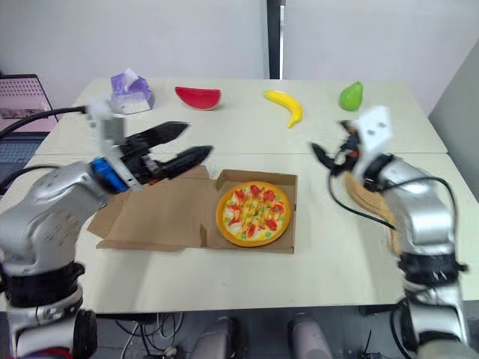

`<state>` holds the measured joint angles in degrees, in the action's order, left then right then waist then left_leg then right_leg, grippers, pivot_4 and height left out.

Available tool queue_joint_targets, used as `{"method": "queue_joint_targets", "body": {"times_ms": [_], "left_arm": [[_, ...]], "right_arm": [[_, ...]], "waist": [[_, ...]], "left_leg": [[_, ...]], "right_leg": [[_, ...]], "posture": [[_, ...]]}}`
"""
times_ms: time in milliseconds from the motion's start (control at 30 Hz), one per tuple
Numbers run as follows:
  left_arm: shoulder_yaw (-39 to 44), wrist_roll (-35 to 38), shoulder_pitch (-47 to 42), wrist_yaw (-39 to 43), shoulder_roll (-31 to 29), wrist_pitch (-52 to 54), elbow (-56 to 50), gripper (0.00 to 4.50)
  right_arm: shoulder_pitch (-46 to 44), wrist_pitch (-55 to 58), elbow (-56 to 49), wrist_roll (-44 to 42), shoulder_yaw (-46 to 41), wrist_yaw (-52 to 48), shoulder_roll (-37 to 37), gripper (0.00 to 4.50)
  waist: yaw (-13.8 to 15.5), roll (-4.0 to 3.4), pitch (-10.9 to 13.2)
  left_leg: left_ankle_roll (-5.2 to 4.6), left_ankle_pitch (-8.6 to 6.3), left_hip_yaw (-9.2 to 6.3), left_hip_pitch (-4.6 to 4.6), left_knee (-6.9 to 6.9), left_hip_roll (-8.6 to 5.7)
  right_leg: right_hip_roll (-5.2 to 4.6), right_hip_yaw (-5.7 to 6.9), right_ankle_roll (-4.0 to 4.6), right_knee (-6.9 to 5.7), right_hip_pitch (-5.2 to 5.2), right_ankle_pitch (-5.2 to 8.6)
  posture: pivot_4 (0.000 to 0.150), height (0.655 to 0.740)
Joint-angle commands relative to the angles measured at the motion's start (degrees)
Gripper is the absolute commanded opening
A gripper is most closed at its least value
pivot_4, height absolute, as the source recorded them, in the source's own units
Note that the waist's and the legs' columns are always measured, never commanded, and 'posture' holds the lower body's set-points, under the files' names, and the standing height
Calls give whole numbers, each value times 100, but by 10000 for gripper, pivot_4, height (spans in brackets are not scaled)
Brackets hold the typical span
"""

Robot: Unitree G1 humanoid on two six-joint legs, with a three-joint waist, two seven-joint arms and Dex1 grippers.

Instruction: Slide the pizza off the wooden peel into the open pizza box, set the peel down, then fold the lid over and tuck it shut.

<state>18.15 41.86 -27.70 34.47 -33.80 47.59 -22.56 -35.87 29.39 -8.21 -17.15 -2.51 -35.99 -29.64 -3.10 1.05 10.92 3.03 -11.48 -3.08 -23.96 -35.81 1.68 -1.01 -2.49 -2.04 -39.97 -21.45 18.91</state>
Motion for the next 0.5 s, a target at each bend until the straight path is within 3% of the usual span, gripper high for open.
{"method": "queue_joint_targets", "body": {"times_ms": [33, 167, 300, 400, 500], "left_arm": [[1432, 1414, 935, -1360, 344, 852, -885, 45000], [2674, 3739, 2834, -2768, 809, 652, -1572, 45000], [3134, 5287, 4715, -3676, 1299, -93, -1934, 45000], [3157, 5886, 5806, -3945, 1703, -587, -1996, 45000], [3001, 5738, 6414, -3655, 1817, -751, -1903, 45000]], "right_arm": [[-801, -423, 404, -130, 419, -620, 297, 44534], [-1334, -1144, 854, 49, 1018, -1550, 470, 44534], [-1481, -1101, 928, -230, 1285, -2235, 622, 44534], [-1536, -768, 690, -489, 1445, -2628, 688, 44534], [-1595, -638, 527, -526, 1504, -2664, 770, 44534]], "waist": [[8, 0, 0], [27, 23, -5], [147, 37, -10], [183, 37, -9], [179, 36, -10]], "left_leg": [[0, 0, 0, -1, -2, 3], [-1, -2, -4, -3, -8, 15], [-1, -3, -29, 6, -14, 17], [-1, -3, -30, 13, -15, 1], [-1, -3, -27, 13, -15, 3]], "right_leg": [[-4, -1, -1, 4, 0, 0], [-30, -3, -10, 3, 2, 3], [-60, -3, -9, 3, 24, 2], [-70, 0, -11, 3, 33, -1], [-60, 1, -10, 5, 30, 0]], "posture": [[1500, 7400], [1500, 7400], [1500, 7400], [1500, 7400], [1500, 7400]]}}
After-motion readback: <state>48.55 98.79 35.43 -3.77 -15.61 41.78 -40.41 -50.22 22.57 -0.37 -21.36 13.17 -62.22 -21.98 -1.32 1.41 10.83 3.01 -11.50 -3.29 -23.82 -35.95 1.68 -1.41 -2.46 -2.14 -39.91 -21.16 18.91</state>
